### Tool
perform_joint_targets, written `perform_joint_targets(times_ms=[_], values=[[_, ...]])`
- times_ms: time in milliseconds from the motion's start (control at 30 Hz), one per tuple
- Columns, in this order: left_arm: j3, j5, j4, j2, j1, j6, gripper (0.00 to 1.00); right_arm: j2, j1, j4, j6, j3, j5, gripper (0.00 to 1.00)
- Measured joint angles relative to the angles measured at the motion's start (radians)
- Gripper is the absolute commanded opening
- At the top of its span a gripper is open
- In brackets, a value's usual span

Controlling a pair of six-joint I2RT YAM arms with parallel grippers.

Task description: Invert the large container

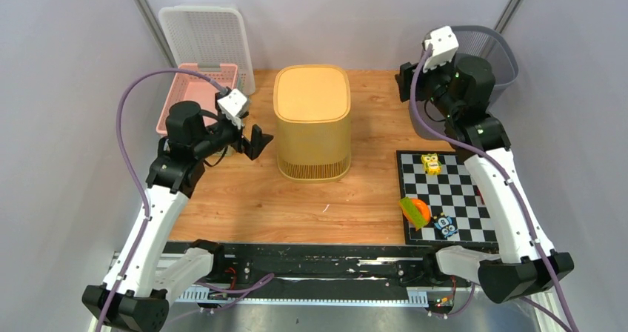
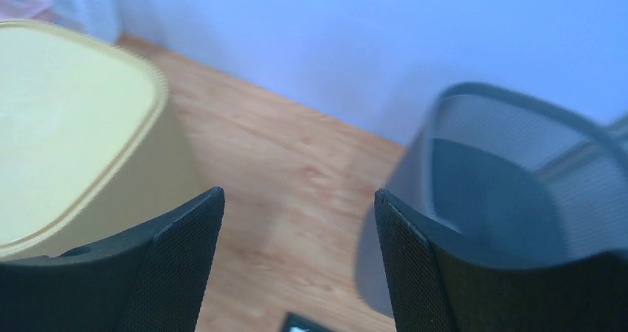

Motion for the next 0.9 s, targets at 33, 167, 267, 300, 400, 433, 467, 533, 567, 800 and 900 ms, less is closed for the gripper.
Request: perform_joint_targets(times_ms=[33,167,267,300,400,433,467,533,567,800,900], values=[[-0.007,-0.005,-0.01,-0.005,-0.002,0.024,1.0,-0.003,0.0,-0.001,-0.027,0.016,0.044,0.78],[-0.053,-0.029,-0.042,-0.012,-0.011,0.119,1.0,0.024,0.0,-0.008,-0.121,0.064,0.204,0.79],[-0.088,-0.05,-0.057,-0.01,-0.026,0.172,1.0,0.076,0.0,-0.013,-0.171,0.079,0.292,0.79],[-0.098,-0.06,-0.058,-0.008,-0.032,0.187,1.0,0.098,0.0,-0.018,-0.183,0.084,0.315,0.79],[-0.124,-0.087,-0.052,0.0,-0.05,0.213,1.0,0.169,0.0,-0.03,-0.211,0.104,0.372,0.79],[-0.132,-0.093,-0.049,0.006,-0.056,0.218,1.0,0.196,0.0,-0.036,-0.219,0.115,0.39,0.79],[-0.14,-0.103,-0.044,0.013,-0.063,0.223,1.0,0.222,-0.001,-0.042,-0.227,0.127,0.404,0.79],[-0.156,-0.114,-0.031,0.03,-0.079,0.23,1.0,0.265,-0.006,-0.056,-0.234,0.158,0.425,0.79],[-0.164,-0.118,-0.024,0.037,-0.087,0.232,1.0,0.286,-0.009,-0.064,-0.236,0.176,0.433,0.79],[-0.21,-0.18,0.064,0.099,-0.164,0.23,1.0,0.435,-0.055,-0.119,-0.244,0.358,0.458,0.77],[-0.22,-0.214,0.125,0.138,-0.175,0.206,1.0,0.491,-0.082,-0.151,-0.236,0.412,0.449,0.74]])
